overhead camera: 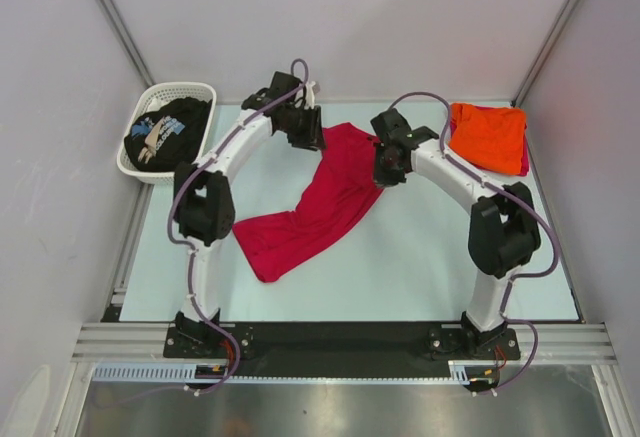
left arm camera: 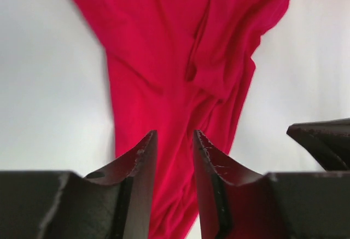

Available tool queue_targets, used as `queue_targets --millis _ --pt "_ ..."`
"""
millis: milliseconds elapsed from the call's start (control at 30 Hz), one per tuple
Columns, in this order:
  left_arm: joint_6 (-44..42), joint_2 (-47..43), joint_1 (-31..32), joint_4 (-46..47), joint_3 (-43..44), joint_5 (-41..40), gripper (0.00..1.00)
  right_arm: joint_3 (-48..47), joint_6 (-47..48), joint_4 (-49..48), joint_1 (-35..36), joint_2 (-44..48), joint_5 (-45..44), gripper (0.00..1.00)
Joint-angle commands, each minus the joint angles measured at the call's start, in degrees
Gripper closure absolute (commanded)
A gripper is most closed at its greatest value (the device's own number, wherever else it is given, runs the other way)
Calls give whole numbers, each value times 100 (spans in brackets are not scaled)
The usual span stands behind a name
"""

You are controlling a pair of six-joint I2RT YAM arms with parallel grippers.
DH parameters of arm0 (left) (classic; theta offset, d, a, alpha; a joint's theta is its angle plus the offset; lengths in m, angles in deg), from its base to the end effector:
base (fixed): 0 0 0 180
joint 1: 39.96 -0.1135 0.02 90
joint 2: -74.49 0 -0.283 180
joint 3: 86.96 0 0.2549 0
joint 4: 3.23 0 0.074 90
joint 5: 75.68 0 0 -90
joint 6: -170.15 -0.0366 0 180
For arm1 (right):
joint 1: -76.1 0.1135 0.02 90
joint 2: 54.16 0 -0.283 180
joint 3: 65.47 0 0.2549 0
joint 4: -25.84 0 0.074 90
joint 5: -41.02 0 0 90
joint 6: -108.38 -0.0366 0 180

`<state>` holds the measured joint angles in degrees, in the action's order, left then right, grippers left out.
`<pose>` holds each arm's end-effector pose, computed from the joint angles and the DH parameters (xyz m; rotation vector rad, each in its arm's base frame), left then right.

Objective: Fold and stack the t-shirts
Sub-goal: Rotate the tshirt 90 degrees

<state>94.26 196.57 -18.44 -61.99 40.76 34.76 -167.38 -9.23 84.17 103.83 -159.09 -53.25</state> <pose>0.4502 -0.1913 0.2917 0.3176 2.5334 -0.6975 0.3557 0.1839 0.2765 0.0225 2.6558 0.2273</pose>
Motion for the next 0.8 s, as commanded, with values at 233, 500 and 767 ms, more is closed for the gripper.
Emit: queue_targets --millis 233,500,767 --pt "1111 1441 538 682 754 653 100 -644 -95 -472 -13 -1143 -978 100" --pt "1068 1748 529 683 631 513 100 -1060 81 -602 -48 -1532 -1409 100" --pt "831 1828 423 446 894 -5 100 -1199 72 -665 -30 -1926 -1595 100"
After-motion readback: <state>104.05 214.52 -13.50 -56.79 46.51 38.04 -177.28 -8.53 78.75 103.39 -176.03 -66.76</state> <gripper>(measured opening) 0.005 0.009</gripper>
